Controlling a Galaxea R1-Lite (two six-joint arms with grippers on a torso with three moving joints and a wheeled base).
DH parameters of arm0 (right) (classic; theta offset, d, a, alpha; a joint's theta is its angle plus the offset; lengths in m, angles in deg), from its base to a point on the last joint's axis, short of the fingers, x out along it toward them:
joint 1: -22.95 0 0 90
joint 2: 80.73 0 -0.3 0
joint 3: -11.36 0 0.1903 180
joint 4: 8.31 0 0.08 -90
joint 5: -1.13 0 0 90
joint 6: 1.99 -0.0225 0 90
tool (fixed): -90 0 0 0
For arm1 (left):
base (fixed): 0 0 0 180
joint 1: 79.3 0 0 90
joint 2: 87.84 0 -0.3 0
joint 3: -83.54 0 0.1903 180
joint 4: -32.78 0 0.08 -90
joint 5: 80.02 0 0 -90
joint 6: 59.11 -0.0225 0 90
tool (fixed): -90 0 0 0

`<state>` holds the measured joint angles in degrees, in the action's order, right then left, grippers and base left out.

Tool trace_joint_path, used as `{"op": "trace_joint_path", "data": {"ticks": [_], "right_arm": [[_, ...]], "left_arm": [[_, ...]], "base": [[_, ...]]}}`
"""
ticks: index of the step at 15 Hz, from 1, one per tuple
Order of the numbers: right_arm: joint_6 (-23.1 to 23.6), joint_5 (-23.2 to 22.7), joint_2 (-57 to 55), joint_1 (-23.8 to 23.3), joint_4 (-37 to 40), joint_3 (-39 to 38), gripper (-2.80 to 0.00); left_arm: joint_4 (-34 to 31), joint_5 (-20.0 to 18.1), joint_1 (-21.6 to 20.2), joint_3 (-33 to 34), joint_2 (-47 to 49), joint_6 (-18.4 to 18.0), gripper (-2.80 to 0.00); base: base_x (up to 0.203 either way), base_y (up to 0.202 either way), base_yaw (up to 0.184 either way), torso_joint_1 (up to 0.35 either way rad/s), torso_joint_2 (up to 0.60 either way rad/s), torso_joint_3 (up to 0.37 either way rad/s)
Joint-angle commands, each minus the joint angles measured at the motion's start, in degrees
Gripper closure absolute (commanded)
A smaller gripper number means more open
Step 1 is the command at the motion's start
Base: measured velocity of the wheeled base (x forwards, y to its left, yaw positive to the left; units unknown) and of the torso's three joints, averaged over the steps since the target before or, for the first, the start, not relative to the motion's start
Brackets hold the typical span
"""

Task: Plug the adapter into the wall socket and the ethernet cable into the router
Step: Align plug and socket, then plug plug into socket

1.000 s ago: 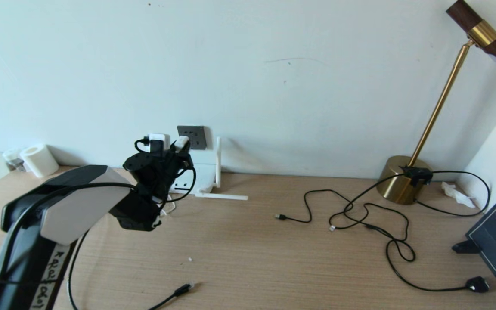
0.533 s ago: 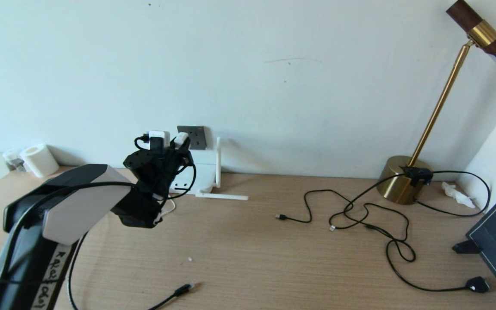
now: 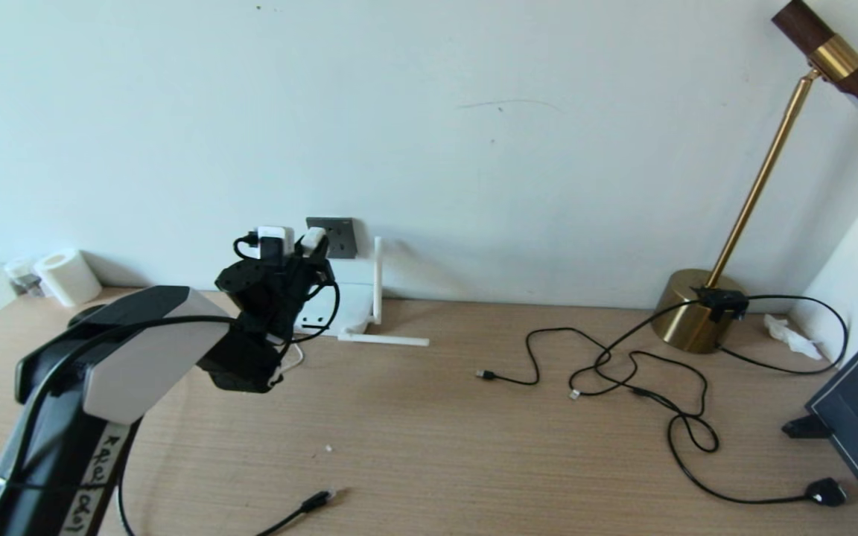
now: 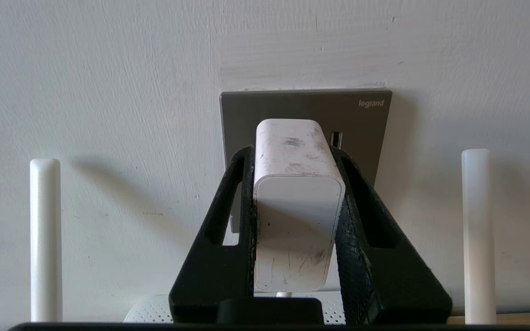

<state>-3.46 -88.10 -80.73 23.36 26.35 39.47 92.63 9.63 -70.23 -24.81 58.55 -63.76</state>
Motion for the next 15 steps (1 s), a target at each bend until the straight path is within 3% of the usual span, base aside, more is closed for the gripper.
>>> {"op": "trace_joint_path", "data": {"ticks": [1, 15], "right_arm": [[0.0, 0.0, 0.0, 0.0, 0.0, 0.0, -2.80], [0.0, 0.0, 0.0, 0.0, 0.0, 0.0, -2.80]], "left_arm": [[0.5, 0.0, 0.1, -0.6, 1.1, 0.0, 0.00], [0.5, 0.1, 0.2, -3.7, 2.9, 0.3, 0.00]], "base": [[0.000, 0.000, 0.000, 0.000, 0.00, 0.000], [0.000, 0.000, 0.000, 0.000, 0.00, 0.000]]}}
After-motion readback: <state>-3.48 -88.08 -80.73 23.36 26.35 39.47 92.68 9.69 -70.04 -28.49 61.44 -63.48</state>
